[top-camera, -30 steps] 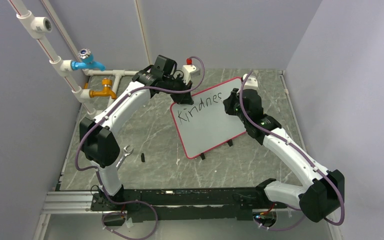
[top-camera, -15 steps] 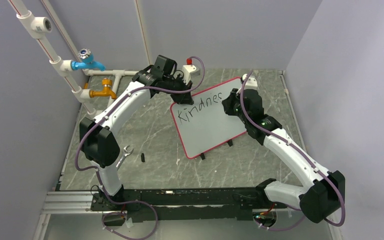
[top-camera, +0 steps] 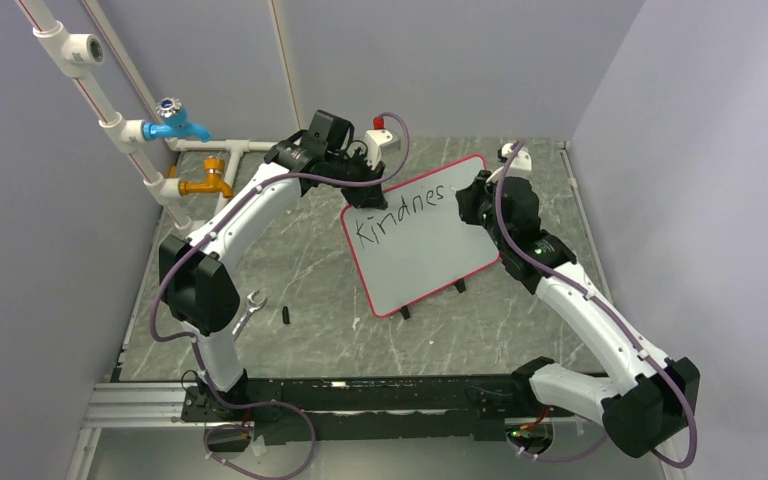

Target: Write a sentence on the whiteboard

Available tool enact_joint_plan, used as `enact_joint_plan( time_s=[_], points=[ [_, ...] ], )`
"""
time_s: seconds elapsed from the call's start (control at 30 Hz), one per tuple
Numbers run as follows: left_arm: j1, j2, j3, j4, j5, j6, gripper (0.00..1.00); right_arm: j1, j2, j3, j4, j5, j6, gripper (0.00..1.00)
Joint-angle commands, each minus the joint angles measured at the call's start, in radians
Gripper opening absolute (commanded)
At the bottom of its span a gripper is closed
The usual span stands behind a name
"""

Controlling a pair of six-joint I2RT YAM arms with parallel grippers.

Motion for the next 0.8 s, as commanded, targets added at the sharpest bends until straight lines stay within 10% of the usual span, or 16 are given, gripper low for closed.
enact_joint_plan(
  time_s=[0.0, 0.77],
  points=[
    [-0.023, 0.051, -0.047, -0.127, -0.194, 0.161, 0.0, -0.022, 0.027, 0.044, 0.041, 0.029, -0.022, 0.0],
    [-0.023, 0.053, -0.048, -0.128, -0.197, 0.162, 0.0, -0.058, 0.118, 0.077, 0.091, -0.033, -0.036, 0.0]
  ],
)
